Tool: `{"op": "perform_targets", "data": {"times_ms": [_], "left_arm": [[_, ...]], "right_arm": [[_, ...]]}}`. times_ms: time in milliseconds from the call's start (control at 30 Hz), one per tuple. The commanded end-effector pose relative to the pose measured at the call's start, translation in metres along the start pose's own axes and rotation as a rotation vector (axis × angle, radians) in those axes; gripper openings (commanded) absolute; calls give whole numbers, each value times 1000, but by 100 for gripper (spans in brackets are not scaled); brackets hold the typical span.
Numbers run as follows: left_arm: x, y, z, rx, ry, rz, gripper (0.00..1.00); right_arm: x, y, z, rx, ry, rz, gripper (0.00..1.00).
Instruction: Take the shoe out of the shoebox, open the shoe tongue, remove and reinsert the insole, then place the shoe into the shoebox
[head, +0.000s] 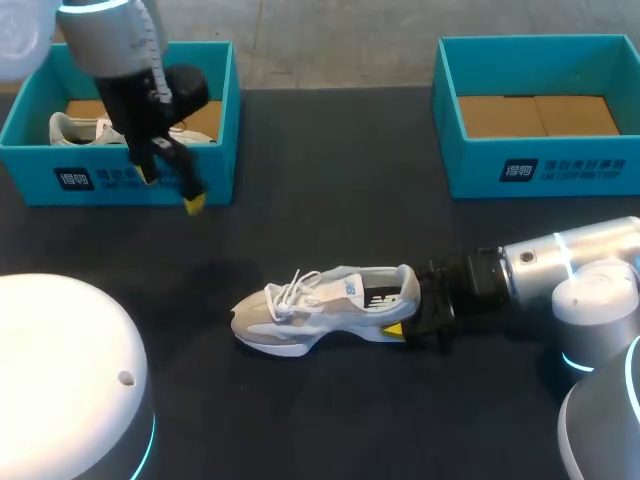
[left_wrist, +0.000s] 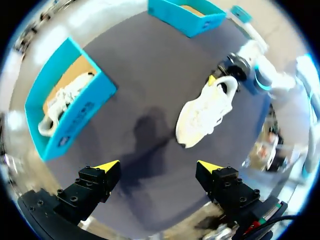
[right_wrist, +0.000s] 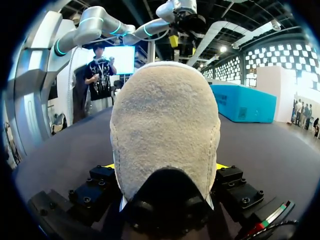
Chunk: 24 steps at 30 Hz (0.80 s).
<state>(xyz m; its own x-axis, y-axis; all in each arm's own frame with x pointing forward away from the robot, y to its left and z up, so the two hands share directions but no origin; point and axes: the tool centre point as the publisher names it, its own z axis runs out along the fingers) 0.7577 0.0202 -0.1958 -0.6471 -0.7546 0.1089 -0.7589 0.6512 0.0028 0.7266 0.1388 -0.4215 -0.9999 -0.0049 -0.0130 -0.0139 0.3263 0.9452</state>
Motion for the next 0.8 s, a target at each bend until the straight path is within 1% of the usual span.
{"op": "perform_targets", "data": {"times_ms": [33, 433, 467, 567, 733, 800], "left_arm": [[11, 1, 8, 29, 25, -262, 100], [11, 1, 8, 29, 25, -262, 100], [16, -1, 11, 22, 12, -319, 100], [32, -3, 18, -36, 55, -475, 100], [58, 3, 21, -83, 38, -623, 100], [68, 6, 22, -90, 45, -637, 100]], "right_arm": [[0, -1, 4, 1, -1, -1, 0], [0, -1, 4, 1, -1, -1, 0], [0, -1, 4, 1, -1, -1, 0], [0, -1, 4, 1, -1, -1, 0], [0, -1, 4, 1, -1, -1, 0], [0, -1, 4, 1, -1, -1, 0]]}}
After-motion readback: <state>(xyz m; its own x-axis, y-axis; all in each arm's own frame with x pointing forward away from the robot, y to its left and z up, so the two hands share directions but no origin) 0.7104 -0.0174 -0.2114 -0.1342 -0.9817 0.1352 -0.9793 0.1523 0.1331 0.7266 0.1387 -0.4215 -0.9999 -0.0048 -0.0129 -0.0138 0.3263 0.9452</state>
